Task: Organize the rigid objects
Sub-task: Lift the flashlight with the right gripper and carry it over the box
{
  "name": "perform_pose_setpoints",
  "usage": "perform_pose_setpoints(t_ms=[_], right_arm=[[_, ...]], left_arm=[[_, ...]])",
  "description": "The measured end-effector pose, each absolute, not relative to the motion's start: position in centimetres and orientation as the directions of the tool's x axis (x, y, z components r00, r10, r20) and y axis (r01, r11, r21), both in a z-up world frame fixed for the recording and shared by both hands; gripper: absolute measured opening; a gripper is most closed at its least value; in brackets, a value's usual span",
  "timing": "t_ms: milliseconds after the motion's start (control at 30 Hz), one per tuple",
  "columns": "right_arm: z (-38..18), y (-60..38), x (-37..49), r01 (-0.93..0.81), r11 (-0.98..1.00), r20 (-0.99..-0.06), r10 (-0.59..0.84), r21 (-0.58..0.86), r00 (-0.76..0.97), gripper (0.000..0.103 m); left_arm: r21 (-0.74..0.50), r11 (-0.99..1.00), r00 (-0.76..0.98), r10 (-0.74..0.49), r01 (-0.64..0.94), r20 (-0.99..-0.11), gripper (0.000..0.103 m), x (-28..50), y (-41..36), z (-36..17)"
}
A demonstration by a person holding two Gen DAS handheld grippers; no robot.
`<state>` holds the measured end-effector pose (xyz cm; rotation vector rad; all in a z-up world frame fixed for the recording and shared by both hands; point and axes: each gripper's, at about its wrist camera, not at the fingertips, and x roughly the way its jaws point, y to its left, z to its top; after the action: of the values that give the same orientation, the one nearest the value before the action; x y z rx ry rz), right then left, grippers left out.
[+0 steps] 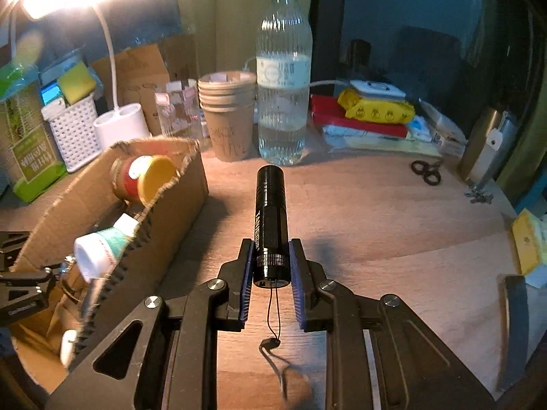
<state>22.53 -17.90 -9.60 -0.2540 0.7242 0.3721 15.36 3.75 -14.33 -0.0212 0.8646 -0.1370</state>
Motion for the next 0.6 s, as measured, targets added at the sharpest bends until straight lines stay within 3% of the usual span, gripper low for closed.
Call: perform_pose_setpoints(t_ms=[600], right_arm=[[-3.5, -13.9, 17.4, -0.489, 0.857, -0.565, 0.325, -0.163, 0.758, 0.022]], left_arm=[[-0.074, 0.991, 0.641, -0.129, 0.112, -0.757, 0.025, 15.3, 3.8, -14.3]])
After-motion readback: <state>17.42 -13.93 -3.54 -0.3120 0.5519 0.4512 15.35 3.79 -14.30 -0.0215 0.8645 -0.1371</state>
